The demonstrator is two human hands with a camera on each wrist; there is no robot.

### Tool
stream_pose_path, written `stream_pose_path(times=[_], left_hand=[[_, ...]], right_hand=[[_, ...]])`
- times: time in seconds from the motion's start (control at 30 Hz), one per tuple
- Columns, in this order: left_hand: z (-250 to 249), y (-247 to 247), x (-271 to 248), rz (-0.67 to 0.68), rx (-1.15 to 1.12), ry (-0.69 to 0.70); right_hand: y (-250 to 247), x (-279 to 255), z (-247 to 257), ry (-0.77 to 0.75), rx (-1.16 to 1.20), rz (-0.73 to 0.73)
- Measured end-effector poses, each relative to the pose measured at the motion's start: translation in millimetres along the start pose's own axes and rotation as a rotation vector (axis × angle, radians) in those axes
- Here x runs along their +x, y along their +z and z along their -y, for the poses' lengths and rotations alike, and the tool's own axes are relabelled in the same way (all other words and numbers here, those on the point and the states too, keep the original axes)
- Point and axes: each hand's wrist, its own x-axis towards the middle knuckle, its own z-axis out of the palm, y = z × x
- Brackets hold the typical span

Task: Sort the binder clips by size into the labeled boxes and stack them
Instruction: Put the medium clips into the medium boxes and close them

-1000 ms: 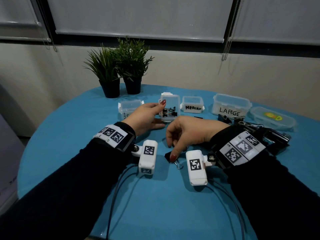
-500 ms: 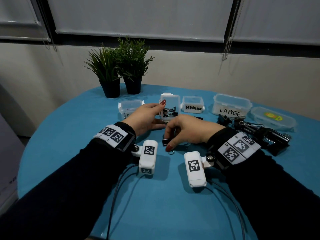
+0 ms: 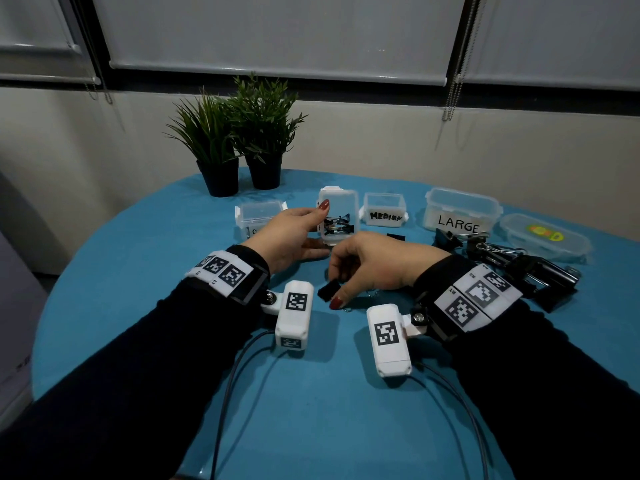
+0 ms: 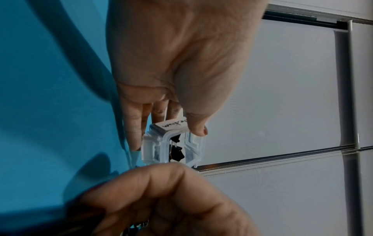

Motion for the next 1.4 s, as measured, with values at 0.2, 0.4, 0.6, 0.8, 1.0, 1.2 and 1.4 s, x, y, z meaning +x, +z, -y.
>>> stream_pose_path(times=[0.2, 0.4, 0.6, 0.8, 1.0, 1.2, 1.4], left_hand=[[1.0, -0.9, 0.2, 0.009, 0.003, 0.004], [2.8, -1.8, 3.2, 0.0, 0.03, -0.006], [2.0, -0.9, -2.7, 0.092, 0.163, -0.029], [0.6, 5.1, -7.4, 0.169, 0.152, -0.032], [-1.4, 6.0, -12.7, 0.176, 0.172, -0.011], [-3.3, 7.0, -12.3, 0.099, 0.178, -0.037], [-2.4, 11.7, -11.9, 0.051, 0.192, 0.036]], right_hand=[[3.5, 3.6, -0.7, -0.078, 0.084, -0.042], [-10.2, 6.8, -10.1, -0.091, 0.278, -0.52], [-17.0, 3.7, -14.0, -0.096, 0.212, -0.92], [-16.9, 6.6, -15.7, -0.033, 0.091, -0.827], [-17.1, 1.1, -9.9, -0.028, -0.102, -0.513], [-13.7, 1.1, -9.1, -0.024, 0.057, -0.389], [-14.3, 1.7, -7.8, -0.028, 0.054, -0.337]])
